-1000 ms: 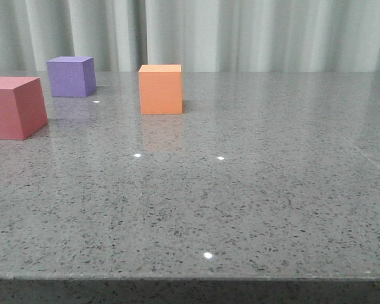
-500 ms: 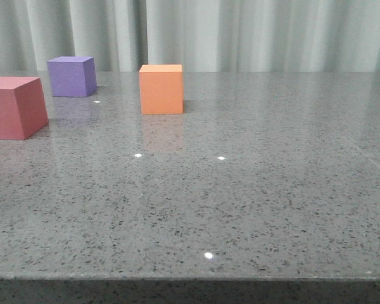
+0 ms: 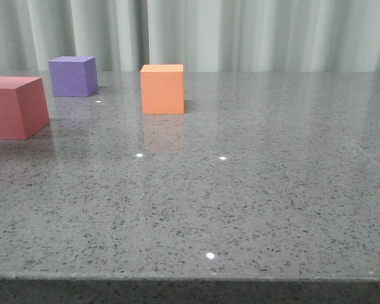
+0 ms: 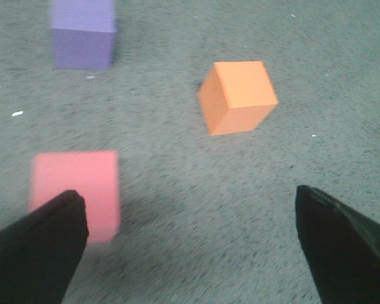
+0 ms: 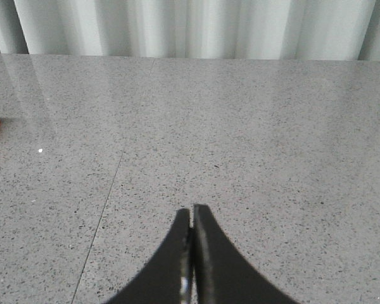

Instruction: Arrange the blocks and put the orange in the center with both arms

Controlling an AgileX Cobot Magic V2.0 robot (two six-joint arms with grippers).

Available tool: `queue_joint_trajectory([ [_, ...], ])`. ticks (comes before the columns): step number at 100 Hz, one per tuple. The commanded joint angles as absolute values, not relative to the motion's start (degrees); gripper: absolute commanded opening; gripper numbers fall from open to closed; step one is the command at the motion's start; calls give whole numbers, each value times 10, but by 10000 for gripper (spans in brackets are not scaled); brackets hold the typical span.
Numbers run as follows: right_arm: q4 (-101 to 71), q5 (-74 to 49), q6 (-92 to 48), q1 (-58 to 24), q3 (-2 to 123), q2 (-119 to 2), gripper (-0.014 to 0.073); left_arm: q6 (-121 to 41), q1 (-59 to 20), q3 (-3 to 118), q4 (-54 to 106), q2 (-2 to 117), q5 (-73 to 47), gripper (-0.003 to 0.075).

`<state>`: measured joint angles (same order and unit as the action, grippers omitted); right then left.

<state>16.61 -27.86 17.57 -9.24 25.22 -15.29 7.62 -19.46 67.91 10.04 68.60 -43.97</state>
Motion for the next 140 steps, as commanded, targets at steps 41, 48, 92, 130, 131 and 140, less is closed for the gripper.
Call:
queue_joint_trajectory([
  [41, 182, -231, 172, -89, 266, -158, -68, 302, -370, 933, -132, 953, -423, 619],
  [48, 182, -231, 172, -89, 266, -158, -68, 311, -380, 965, -132, 982, -426, 619],
  [92, 182, -231, 172, -89, 266, -158, -68, 402, -392, 1067, -248, 1062, -498, 619],
  [130, 182, -231, 172, -89, 266, -158, -68, 406, -392, 1067, -248, 1092, -485, 619],
  [131, 182, -231, 172, -89, 266, -158, -68, 406, -392, 1067, -248, 1093, -485, 619],
  [140, 182, -231, 172, -89, 266, -158, -68, 406, -390, 1067, -248, 1104, -483, 619],
])
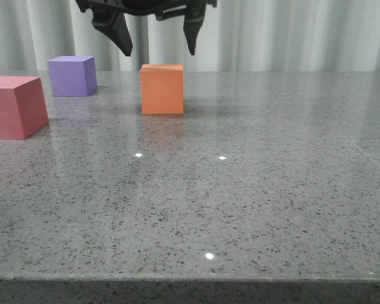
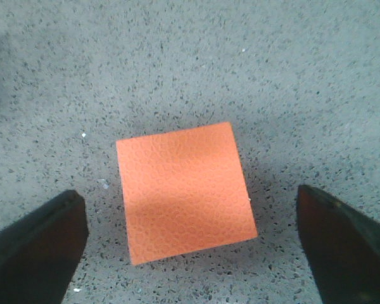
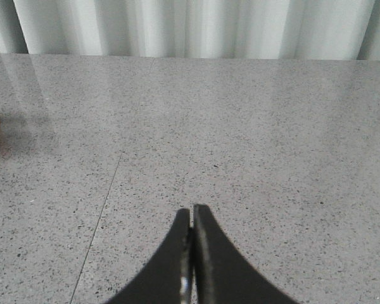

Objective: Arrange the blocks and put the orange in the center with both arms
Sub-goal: 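Lower the open left gripper over the orange cube and close on it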

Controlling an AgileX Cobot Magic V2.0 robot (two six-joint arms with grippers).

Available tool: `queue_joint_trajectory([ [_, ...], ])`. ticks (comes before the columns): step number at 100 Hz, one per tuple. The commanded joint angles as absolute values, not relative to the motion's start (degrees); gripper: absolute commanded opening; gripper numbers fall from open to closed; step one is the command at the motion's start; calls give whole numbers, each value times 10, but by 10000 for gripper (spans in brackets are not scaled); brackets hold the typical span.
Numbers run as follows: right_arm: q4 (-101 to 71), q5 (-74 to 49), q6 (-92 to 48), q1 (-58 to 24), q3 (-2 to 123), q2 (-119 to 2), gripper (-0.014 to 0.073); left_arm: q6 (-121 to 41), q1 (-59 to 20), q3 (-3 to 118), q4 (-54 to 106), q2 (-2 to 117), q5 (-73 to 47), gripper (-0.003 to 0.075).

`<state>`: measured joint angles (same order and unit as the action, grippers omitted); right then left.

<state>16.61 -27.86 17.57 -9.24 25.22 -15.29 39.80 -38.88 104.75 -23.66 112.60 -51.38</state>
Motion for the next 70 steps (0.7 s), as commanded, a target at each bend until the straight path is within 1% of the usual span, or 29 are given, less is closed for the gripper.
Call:
queue_joint_trajectory([
  [1, 182, -231, 172, -89, 266, -158, -68, 406, -389, 1067, -247, 1104, -483, 619],
  [34, 182, -231, 172, -89, 266, -158, -68, 406, -386, 1067, -239, 1136, -483, 618],
  [42, 182, -231, 172, -89, 266, -158, -68, 406, -386, 1067, -239, 1136, -479, 601],
  [49, 182, -231, 172, -89, 266, -158, -68, 406, -386, 1067, -242, 1136, -479, 552],
  [66, 182, -231, 172, -89, 266, -158, -68, 406, -386, 1067, -244, 1136, -479, 363],
  [70, 182, -231, 172, -89, 266, -158, -68, 406, -386, 1067, -245, 1136, -479, 333],
])
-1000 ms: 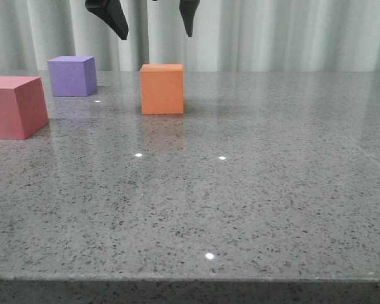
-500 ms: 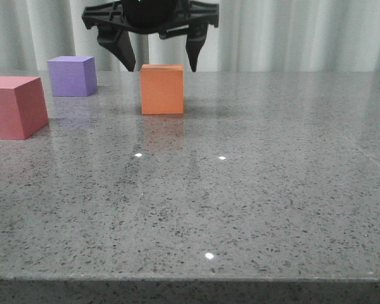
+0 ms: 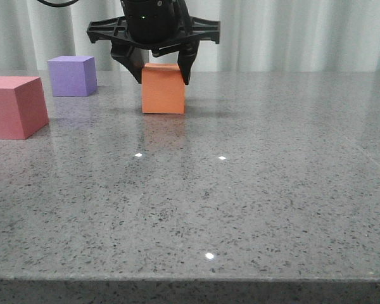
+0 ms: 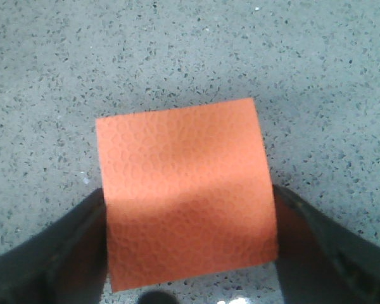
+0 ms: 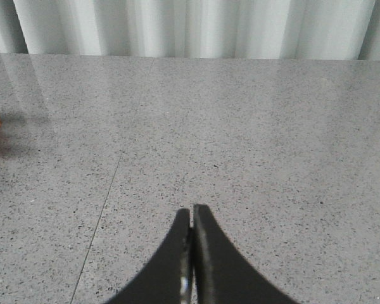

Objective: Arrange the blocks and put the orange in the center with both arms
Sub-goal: 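Lower the open left gripper over the orange cube and close on it, then lift the orange cube and carry it toward the purple cube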

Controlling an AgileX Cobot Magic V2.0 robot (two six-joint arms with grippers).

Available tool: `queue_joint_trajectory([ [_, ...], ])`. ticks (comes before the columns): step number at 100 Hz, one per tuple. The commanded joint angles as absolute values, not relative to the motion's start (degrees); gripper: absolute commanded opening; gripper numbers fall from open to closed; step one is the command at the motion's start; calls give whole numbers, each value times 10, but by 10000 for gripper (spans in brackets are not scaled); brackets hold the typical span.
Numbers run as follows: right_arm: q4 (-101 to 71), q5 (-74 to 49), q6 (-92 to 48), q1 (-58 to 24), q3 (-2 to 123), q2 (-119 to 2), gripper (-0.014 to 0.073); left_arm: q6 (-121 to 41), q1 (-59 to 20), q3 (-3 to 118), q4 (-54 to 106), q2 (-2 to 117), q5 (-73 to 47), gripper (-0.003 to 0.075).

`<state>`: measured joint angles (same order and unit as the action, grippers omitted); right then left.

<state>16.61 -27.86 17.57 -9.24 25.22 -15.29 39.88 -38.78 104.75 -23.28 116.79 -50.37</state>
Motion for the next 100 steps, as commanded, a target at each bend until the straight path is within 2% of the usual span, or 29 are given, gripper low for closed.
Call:
queue_joint_trajectory([
  [1, 182, -231, 172, -89, 266, -158, -68, 406, -386, 1067, -245, 1136, -479, 325],
  [33, 182, -231, 172, -89, 266, -158, -68, 354, -384, 1080, -267, 1075, -519, 312],
  [57, 182, -231, 172, -89, 266, -158, -68, 268, -346, 1077, -244, 1006, -545, 312],
  [100, 182, -231, 172, -89, 266, -158, -68, 148, -205, 891, -122, 905, -440, 312],
])
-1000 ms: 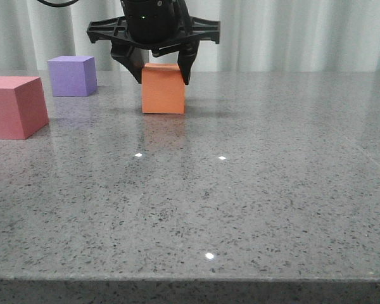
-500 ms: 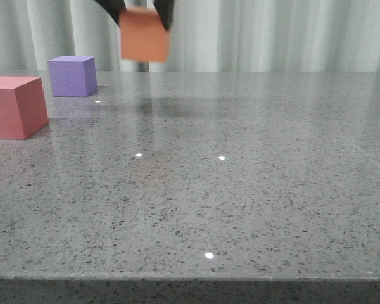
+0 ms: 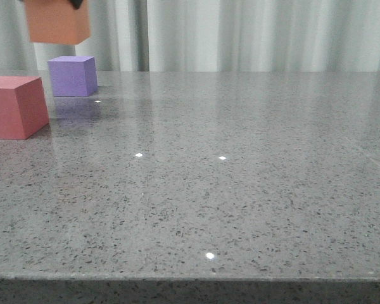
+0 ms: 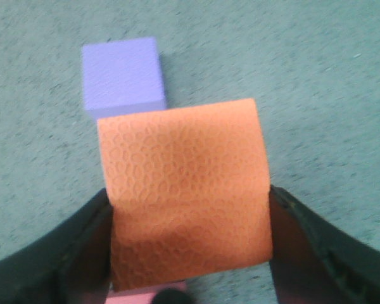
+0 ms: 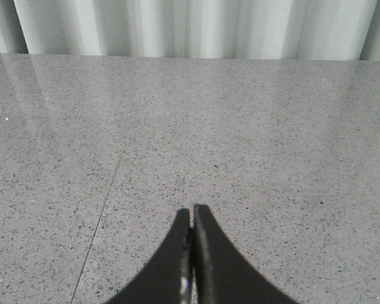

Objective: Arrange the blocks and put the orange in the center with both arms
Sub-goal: 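Lift the orange cube and carry it toward the purple cube, then lower the orange cube between the purple and red cubes, release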

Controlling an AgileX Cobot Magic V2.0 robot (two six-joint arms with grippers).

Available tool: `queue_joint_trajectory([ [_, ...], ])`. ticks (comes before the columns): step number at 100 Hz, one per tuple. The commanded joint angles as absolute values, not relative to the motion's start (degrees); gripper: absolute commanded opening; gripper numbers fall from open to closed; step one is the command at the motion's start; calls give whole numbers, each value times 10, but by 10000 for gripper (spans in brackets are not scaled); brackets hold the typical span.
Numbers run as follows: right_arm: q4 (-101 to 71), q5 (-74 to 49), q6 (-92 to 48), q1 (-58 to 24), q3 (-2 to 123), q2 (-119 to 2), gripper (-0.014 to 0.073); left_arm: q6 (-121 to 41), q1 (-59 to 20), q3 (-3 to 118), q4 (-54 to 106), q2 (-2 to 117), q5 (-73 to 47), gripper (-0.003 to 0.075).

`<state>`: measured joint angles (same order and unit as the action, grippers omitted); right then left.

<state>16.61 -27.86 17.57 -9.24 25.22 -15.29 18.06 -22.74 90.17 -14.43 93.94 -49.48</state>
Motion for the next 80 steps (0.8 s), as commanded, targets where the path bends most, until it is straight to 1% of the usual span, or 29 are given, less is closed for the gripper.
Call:
queue_joint_trajectory([
  [1, 182, -231, 172, -89, 266, -158, -68, 144, -202, 890, -119, 905, -439, 312],
  [17, 182, -231, 172, -89, 266, -158, -68, 78, -153, 858, -50, 905, -406, 312],
  [31, 182, -231, 172, -89, 266, -158, -68, 69, -125, 842, -42, 905, -380, 312],
  [45, 182, -231, 172, -89, 266, -158, -68, 62, -121, 840, -43, 915, -373, 312],
  [61, 182, -231, 172, -89, 266, -158, -68, 38, -121, 840, 0, 936, -371, 312],
  [80, 182, -231, 172, -89, 266, -158, -68, 38, -121, 840, 0, 958, -360, 312],
])
